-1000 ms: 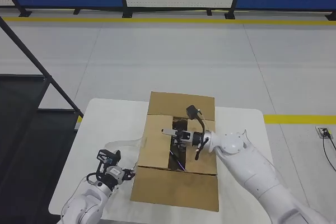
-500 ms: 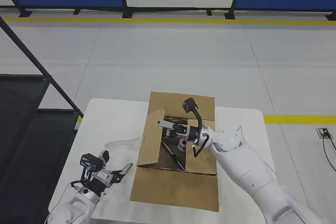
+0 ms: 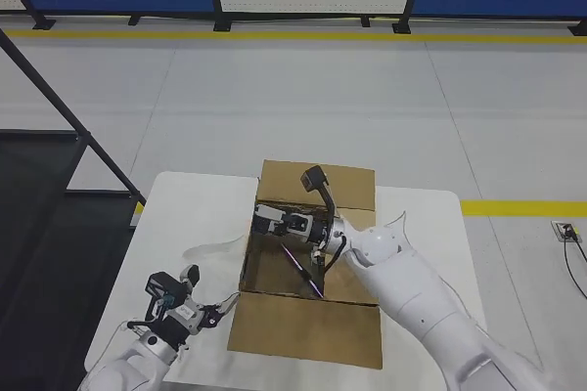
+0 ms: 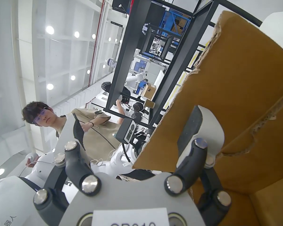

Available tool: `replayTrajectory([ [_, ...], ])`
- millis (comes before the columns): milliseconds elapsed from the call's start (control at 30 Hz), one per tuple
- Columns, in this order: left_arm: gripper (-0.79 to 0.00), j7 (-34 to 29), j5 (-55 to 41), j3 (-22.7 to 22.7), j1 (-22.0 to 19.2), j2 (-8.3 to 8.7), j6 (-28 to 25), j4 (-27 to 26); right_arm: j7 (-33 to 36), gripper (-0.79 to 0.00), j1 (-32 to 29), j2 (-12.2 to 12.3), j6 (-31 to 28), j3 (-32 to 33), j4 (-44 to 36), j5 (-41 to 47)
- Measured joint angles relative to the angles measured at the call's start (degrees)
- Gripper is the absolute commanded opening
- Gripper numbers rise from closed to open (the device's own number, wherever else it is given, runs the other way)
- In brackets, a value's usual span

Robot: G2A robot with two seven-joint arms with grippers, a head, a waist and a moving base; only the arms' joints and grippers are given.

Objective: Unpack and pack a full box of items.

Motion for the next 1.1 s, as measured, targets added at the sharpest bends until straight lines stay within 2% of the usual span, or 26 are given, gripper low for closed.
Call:
replayTrajectory([
  [200,0.000,-0.63,-3.64,1.37,-2.17,-0.44,1.91,0.00,-0.65,0.000,0.57,-2.26,-4.21,-1.14,2.40,0.51],
  [400,0.000,-0.32,-6.44,1.08,-3.18,-0.71,3.70,0.18,0.46,0.000,1.67,-4.35,-5.37,-2.01,5.54,1.30],
  [800,0.000,0.54,-12.66,-5.80,-2.03,-0.41,3.88,8.31,2.38,0.000,3.31,-6.72,-6.81,-1.49,10.46,1.78],
  [1100,0.000,0.48,-14.97,-8.18,-1.27,-0.29,2.70,8.48,2.95,0.000,4.24,-8.04,-6.87,-1.04,12.76,0.88],
])
